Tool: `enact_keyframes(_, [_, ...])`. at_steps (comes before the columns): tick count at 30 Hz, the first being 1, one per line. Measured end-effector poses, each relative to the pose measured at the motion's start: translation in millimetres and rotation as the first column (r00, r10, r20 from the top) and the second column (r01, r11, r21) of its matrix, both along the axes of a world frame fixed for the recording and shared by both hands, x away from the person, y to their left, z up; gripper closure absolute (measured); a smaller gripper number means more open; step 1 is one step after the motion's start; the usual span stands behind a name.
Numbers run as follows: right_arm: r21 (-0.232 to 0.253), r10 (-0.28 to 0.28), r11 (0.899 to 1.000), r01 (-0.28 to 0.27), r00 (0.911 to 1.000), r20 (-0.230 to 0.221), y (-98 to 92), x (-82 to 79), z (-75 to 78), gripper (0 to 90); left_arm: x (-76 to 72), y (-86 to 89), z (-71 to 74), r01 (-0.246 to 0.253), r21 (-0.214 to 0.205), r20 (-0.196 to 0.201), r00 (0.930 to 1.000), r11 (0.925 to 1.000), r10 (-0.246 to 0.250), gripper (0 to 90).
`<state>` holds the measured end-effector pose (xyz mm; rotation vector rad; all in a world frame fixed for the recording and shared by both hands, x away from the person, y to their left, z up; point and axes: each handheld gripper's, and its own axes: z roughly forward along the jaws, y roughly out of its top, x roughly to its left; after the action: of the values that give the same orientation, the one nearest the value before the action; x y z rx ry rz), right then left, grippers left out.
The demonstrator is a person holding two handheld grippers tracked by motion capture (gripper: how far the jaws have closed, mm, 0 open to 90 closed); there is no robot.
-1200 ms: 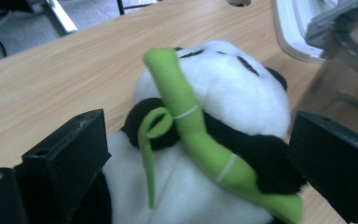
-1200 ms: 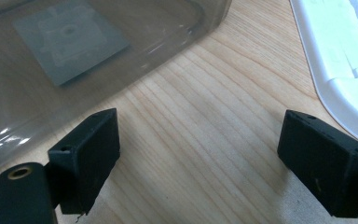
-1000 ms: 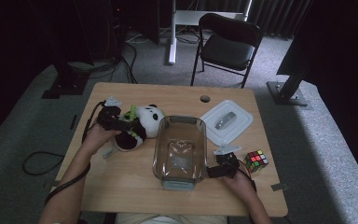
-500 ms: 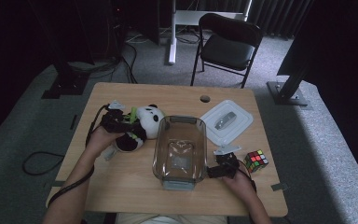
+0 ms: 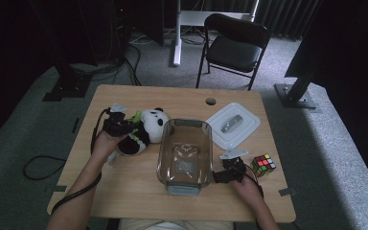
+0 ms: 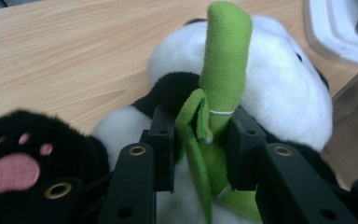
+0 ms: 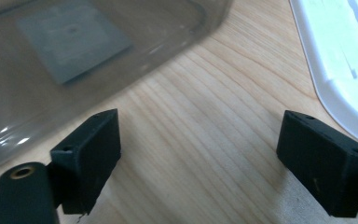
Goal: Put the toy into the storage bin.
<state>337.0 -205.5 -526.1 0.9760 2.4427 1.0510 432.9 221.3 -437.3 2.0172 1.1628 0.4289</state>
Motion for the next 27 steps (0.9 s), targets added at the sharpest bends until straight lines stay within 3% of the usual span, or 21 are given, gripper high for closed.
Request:
enact_keyframes(2, [0.025,0.026,0.999,-0.027,0.9994,0.024,-1.7,-3.1,1.1,13.3,-0.7,1.5,1.7,-0.012,-0.016,-0.001,0.9999,0.9998,0.012,70.5])
enact_keyframes(9, [0.079,0.090,0.993,-0.090,0.9959,0.011,1.8,-8.0,2.8,13.8,-0.3,9.2,6.1,-0.064,-0.013,0.010,0.9979,0.9979,0.064,71.5])
enact_keyframes(10, [0.066,0.096,0.993,-0.097,0.9953,0.017,3.7,-8.9,3.2,13.8,-0.3,9.9,6.2,-0.067,-0.017,0.009,0.9977,0.9976,0.067,71.5])
enact_keyframes(20, [0.081,0.117,0.990,-0.117,0.9931,0.011,11.3,-12.7,2.0,13.4,3.1,19.9,7.9,-0.106,-0.059,-0.009,0.9943,0.9926,0.106,71.4])
enact_keyframes(27, [0.099,0.089,0.991,-0.088,0.9960,-0.011,30.1,-12.6,2.8,13.0,4.2,26.7,21.3,-0.151,-0.085,0.006,0.9884,0.9849,0.152,71.4])
